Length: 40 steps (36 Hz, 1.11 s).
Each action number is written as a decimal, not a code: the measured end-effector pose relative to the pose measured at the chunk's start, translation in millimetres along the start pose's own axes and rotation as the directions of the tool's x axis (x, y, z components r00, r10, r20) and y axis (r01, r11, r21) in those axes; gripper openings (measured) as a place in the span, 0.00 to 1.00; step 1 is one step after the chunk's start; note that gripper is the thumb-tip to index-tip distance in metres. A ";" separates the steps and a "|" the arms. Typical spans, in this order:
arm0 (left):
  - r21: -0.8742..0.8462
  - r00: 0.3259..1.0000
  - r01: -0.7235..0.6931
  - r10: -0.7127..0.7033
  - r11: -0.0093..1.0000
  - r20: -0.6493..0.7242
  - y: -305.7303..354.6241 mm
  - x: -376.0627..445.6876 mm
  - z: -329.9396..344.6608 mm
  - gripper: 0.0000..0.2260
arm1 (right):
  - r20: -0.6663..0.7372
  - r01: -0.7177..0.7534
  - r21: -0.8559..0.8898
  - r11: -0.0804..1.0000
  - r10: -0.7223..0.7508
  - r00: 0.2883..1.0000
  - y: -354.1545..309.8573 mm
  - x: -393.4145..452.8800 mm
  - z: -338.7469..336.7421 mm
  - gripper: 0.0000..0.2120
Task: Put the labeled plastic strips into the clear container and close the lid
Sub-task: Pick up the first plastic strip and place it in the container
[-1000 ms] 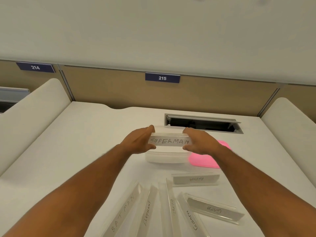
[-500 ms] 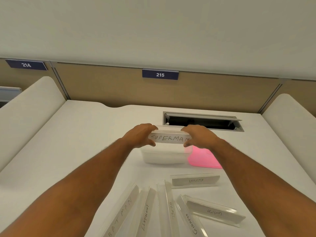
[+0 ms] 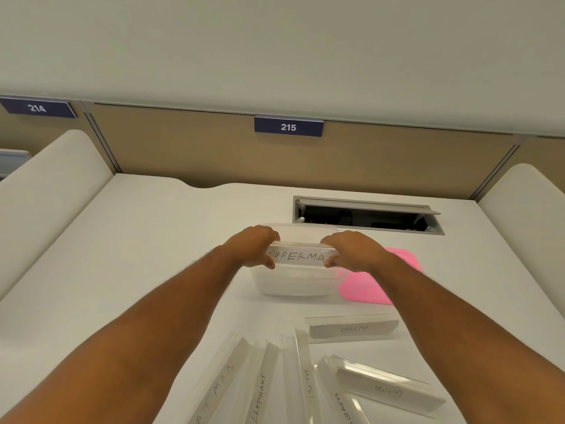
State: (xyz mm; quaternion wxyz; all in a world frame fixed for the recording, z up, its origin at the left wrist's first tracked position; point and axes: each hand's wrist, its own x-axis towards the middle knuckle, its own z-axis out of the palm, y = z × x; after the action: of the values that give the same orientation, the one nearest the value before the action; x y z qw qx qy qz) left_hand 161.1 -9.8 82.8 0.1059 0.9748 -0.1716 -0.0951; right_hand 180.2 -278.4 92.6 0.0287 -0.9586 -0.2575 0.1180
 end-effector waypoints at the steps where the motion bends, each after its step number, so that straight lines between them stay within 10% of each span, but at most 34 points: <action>1: 0.021 1.000 -0.004 0.004 1.000 0.013 0.7 1.5 0.8 0.25 | 0.008 0.002 -0.020 1.000 -0.002 1.000 -0.1 1.4 1.0 0.16; 40: 0.293 0.971 -0.054 -0.018 0.955 0.237 -1.0 28.1 41.9 0.12 | 0.208 -0.013 -0.208 0.978 0.057 0.976 -19.5 33.1 41.6 0.09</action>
State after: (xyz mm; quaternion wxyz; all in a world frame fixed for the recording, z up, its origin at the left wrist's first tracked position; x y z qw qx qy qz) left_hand 178.0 -26.2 38.1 -0.0623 0.9597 -0.2043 -0.1828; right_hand 188.5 -245.2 47.5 -0.1002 -0.9427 -0.2528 0.1934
